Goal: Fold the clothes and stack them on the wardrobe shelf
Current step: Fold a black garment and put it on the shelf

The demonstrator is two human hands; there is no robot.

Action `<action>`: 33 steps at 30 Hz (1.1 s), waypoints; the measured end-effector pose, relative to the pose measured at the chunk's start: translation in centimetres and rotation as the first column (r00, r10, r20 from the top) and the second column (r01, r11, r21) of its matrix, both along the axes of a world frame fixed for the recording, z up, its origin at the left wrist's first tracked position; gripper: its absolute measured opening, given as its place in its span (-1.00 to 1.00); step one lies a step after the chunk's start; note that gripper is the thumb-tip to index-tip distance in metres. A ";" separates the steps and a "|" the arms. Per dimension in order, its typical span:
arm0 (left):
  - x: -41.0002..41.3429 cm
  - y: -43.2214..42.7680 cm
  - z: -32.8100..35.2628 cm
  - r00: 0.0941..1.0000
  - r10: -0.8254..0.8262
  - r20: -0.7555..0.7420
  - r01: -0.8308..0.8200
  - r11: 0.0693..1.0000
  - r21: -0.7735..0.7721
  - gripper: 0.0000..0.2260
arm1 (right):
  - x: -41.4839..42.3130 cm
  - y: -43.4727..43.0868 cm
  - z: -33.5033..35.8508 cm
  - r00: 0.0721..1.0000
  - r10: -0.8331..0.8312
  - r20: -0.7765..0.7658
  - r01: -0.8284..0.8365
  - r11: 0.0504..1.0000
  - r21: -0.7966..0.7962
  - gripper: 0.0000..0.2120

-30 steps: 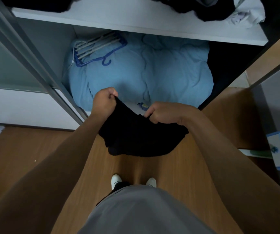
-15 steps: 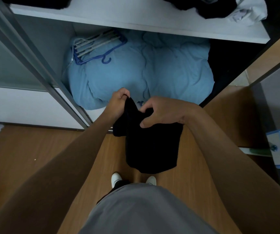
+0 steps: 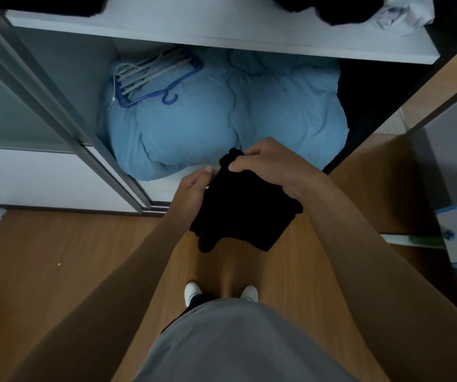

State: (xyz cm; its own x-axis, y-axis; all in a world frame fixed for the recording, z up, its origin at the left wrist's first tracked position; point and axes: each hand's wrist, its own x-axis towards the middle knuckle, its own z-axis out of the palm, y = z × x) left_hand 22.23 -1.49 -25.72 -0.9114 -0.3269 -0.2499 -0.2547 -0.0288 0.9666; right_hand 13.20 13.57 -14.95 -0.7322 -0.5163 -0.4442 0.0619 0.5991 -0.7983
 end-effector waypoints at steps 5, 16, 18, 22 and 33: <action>0.8 0.2 0.3 0.994 -0.033 -0.105 0.018 0.990 -0.142 -0.78 | -0.5 -0.4 -0.1 0.993 -0.109 0.038 0.109 0.994 -0.015 -0.82; 1.3 1.2 -0.3 0.994 -0.030 -0.107 -0.008 0.941 -0.339 -0.74 | -0.5 -0.5 -0.9 0.991 -0.106 -0.078 0.109 0.994 0.029 -0.79; 1.3 1.6 -0.4 0.993 -0.101 -0.054 0.083 0.960 -0.266 -0.68 | -0.5 -0.4 -1.0 0.989 -0.143 -0.040 0.144 0.989 0.014 -0.67; 0.7 2.3 -0.1 0.969 -0.242 -0.042 0.232 0.959 -0.165 -0.69 | -0.6 -0.2 -0.8 0.999 -0.040 0.004 0.040 0.999 0.036 -0.68; 0.2 1.5 -0.8 0.993 -0.120 0.019 0.122 0.976 -0.179 -0.59 | -1.4 0.4 0.1 0.999 0.039 -0.009 -0.039 0.999 -0.004 -0.87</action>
